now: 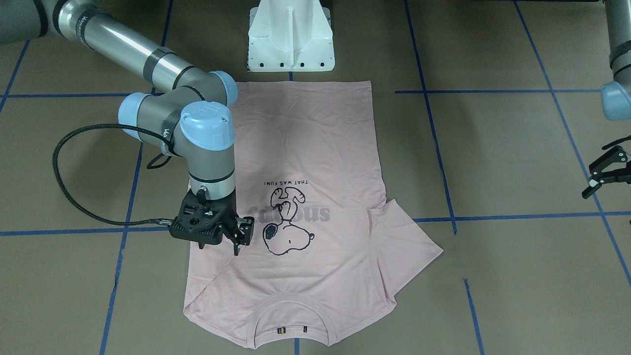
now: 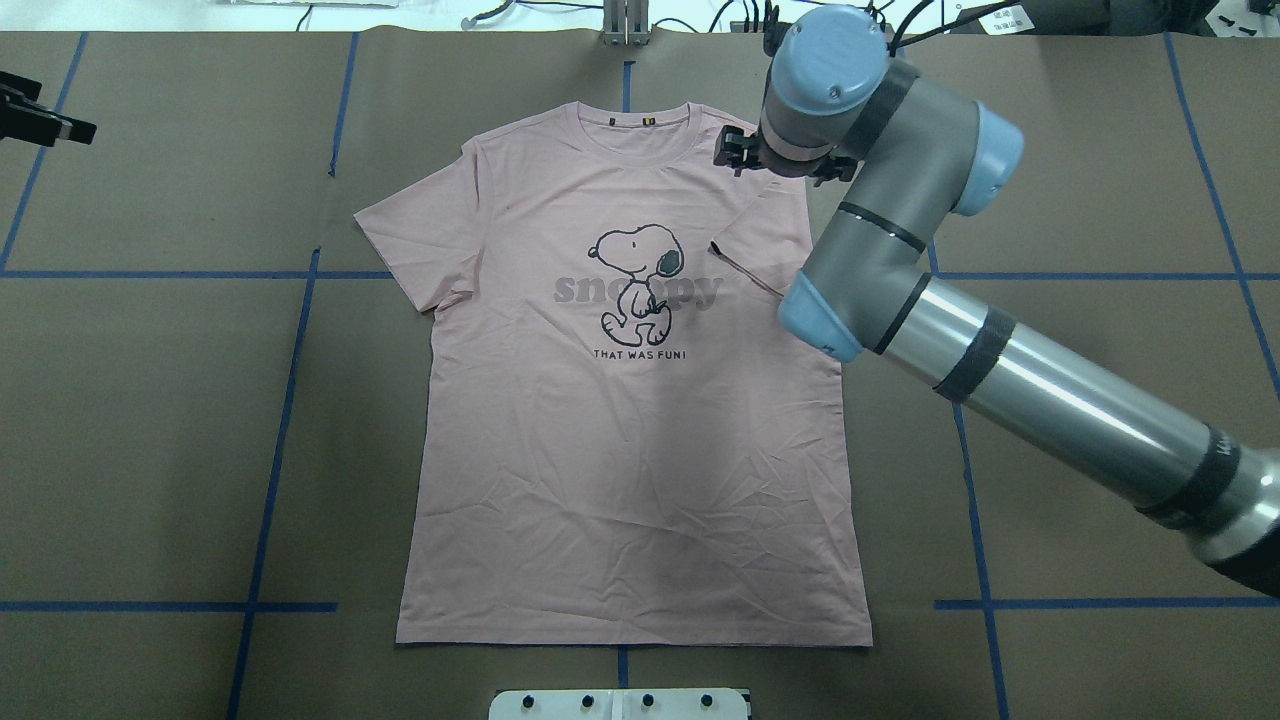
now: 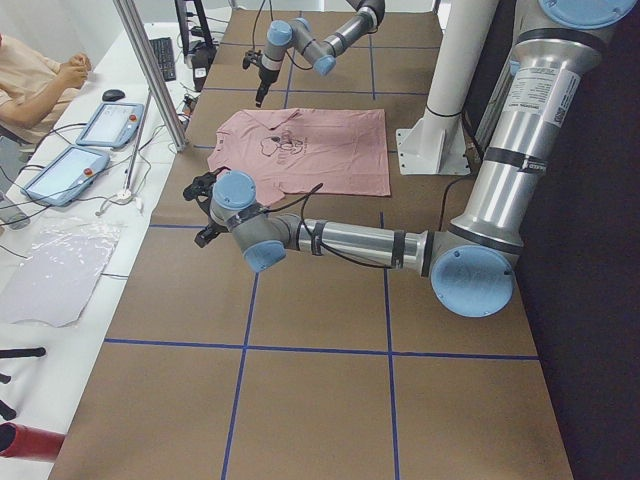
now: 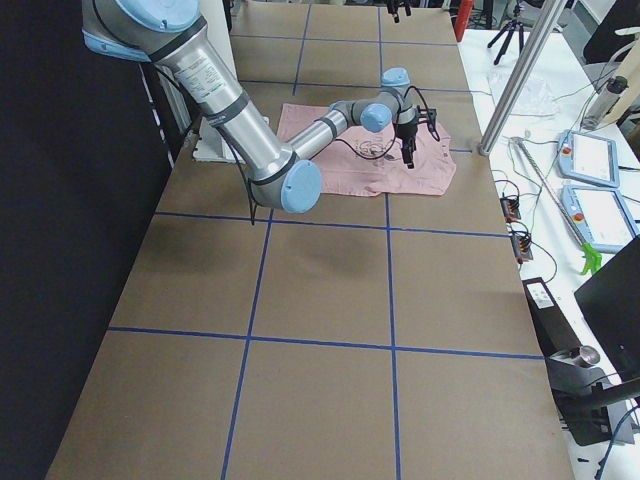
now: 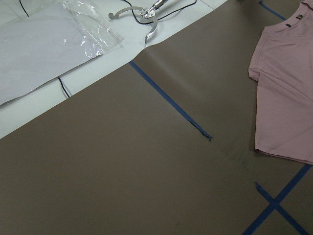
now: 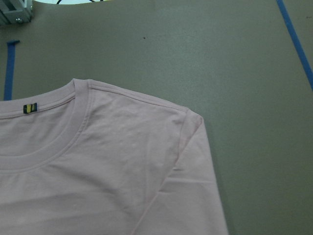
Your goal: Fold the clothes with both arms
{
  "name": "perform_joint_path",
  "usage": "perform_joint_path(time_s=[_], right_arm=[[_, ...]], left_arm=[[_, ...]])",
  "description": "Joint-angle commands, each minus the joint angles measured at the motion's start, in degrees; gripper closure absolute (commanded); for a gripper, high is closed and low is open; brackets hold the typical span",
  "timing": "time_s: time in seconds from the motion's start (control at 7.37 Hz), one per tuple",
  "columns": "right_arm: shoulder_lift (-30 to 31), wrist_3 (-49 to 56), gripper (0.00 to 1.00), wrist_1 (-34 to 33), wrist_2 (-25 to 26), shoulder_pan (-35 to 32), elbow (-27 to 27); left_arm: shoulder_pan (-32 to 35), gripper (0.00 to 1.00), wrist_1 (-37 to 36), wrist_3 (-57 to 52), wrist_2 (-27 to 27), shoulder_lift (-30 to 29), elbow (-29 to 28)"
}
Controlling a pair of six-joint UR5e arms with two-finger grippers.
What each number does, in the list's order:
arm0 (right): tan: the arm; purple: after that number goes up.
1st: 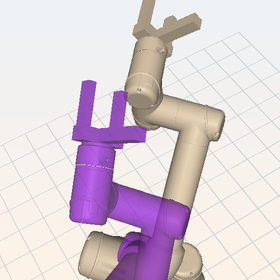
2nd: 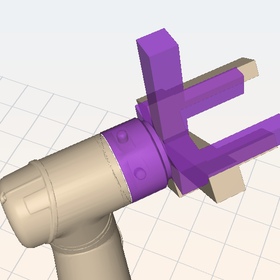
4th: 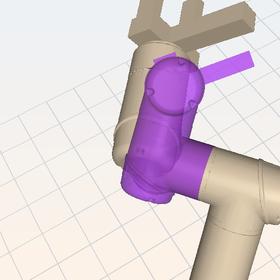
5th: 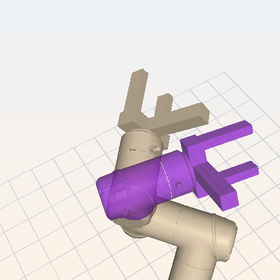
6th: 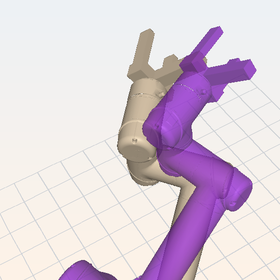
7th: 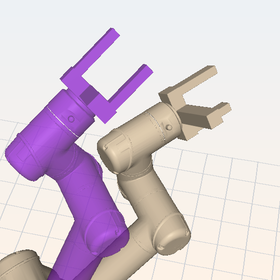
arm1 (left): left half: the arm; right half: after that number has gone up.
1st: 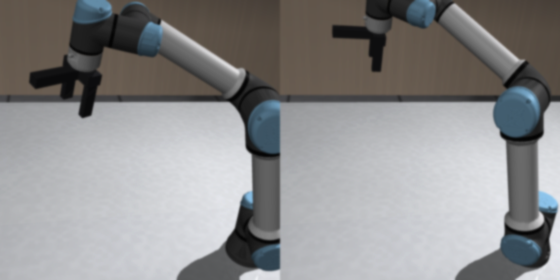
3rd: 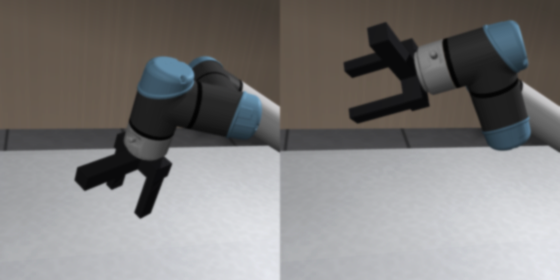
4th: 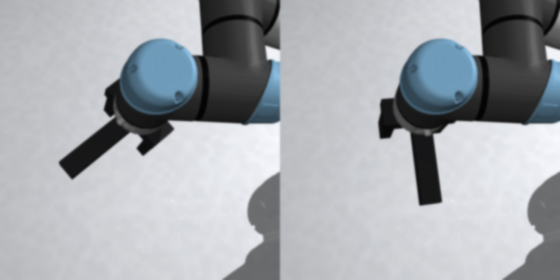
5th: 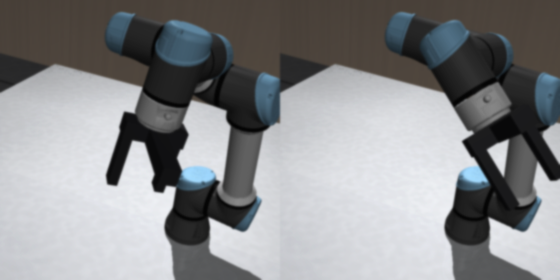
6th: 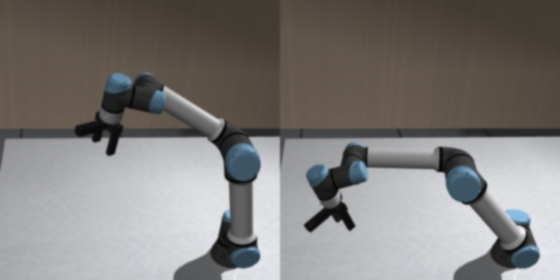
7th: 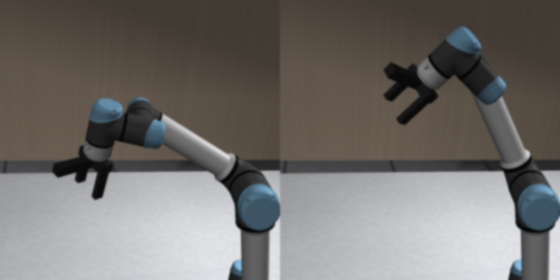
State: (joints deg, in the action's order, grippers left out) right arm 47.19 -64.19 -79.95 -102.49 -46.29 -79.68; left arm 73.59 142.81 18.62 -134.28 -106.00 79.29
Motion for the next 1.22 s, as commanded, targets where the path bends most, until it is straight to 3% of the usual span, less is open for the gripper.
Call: perform_joint_path(time_s=[0.0, 0.14, 0.27, 0.54, 1.09], right_arm=[[10.6, 12.8, 0.00, -1.6, -10.4, -6.9, -12.1], [16.2, 18.3, 0.00, -1.0, -15.2, -9.8, -16.6], [21.7, 23.4, 0.00, 0.7, -16.9, -11.7, -19.2], [27.7, 23.8, 0.00, 9.9, -17.8, -12.6, -19.2], [28.7, 23.1, 0.00, 10.4, -17.6, -12.6, -19.5]], left_arm=[[-8.1, 0.26, -0.1, 14.4, 7.8, -2.2, 0.0], [-11.2, 0.33, -0.2, 19.3, 12.5, -2.8, -0.1], [-14.7, 0.37, 0.0, 25.7, 15.9, -3.9, 0.0], [-22.5, 0.40, -0.7, 36.8, 25.6, -7.0, -0.7], [-26.9, 0.47, -0.7, 41.6, 33.7, -10.9, -7.6]])
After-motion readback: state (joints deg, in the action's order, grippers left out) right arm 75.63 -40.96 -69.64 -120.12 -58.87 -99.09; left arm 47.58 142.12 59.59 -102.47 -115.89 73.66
